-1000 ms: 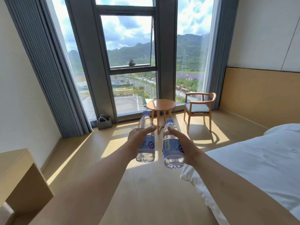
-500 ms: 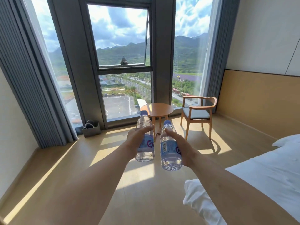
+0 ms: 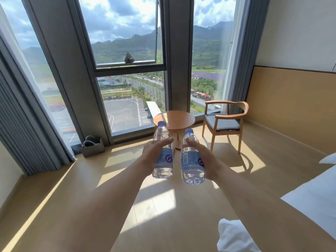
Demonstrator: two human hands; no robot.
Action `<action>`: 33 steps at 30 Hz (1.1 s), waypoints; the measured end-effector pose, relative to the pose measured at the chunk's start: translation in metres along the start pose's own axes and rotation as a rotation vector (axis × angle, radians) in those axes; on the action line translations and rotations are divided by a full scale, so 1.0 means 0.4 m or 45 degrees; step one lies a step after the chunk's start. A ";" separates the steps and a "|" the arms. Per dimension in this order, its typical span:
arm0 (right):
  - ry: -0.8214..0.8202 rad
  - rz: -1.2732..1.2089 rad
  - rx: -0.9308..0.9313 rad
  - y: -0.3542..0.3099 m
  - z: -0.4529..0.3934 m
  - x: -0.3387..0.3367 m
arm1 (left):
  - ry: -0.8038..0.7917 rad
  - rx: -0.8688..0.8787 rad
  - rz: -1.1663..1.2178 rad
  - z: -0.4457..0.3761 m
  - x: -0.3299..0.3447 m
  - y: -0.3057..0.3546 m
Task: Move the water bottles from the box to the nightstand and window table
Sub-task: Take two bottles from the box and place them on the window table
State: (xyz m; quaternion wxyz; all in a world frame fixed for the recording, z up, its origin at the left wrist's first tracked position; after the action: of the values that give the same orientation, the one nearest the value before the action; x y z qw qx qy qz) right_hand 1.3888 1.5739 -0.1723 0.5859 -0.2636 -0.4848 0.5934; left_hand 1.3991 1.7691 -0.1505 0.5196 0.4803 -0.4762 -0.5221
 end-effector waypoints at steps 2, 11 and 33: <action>-0.015 0.003 -0.009 -0.030 -0.087 -0.015 | -0.006 0.007 0.002 -0.085 -0.003 -0.002; 0.000 0.020 -0.043 -0.259 -0.533 -0.127 | 0.021 0.058 -0.060 -0.580 0.037 0.067; 0.004 -0.118 0.025 -0.656 -1.471 -0.313 | 0.019 0.032 -0.054 -1.646 0.046 0.095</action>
State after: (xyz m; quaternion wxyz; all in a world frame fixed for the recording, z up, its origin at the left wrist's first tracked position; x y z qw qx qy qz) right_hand 2.0444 1.5706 -0.2023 0.6160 -0.2361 -0.4896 0.5702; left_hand 2.0584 1.7515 -0.1687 0.5061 0.5005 -0.4685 -0.5233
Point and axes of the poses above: each hand's wrist, its own z-axis away from the middle knuckle, its own x-axis out of the palm, y = z × x, the point moved 1 cm from there along -z, towards the middle knuckle, and after that the axes turned 7 degrees about x, right-handed, at the moved point
